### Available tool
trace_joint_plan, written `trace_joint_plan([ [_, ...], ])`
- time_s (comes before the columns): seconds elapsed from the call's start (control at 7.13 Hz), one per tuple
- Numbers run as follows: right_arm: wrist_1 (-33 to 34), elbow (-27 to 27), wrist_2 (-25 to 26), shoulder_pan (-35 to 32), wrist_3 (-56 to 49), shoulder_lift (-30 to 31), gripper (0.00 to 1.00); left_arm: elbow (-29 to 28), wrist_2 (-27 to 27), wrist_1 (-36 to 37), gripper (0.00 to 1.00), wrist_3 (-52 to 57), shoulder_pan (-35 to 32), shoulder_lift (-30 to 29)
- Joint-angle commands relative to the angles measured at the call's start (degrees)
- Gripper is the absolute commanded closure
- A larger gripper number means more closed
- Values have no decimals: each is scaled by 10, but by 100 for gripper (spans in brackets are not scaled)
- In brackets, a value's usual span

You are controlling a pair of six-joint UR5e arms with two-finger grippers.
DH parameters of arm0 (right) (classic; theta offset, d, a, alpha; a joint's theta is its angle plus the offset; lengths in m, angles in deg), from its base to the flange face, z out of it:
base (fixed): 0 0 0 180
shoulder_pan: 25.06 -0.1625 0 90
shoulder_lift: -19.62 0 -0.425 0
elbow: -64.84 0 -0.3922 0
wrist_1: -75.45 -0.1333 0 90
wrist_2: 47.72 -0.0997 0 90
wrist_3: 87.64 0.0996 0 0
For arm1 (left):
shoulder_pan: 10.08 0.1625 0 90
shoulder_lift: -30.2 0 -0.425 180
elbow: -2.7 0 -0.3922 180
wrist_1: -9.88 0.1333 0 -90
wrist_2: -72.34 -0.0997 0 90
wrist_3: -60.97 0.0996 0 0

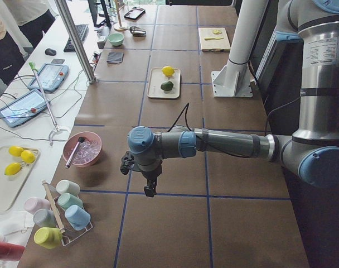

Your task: Place all lemons on tray

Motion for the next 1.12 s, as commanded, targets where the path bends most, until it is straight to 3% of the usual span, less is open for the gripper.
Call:
trace_joint_plan([
  [0.0,0,0,-2,0,2,-2,0,1,4,-2,0,-13,0,1],
  [0.14,0,-1,-2,0,2,-4,0,1,26,-2,0,-14,0,0],
  [0.98,1,-2,-3,0,3,-4,0,1,25,-1,0,-15,0,4],
])
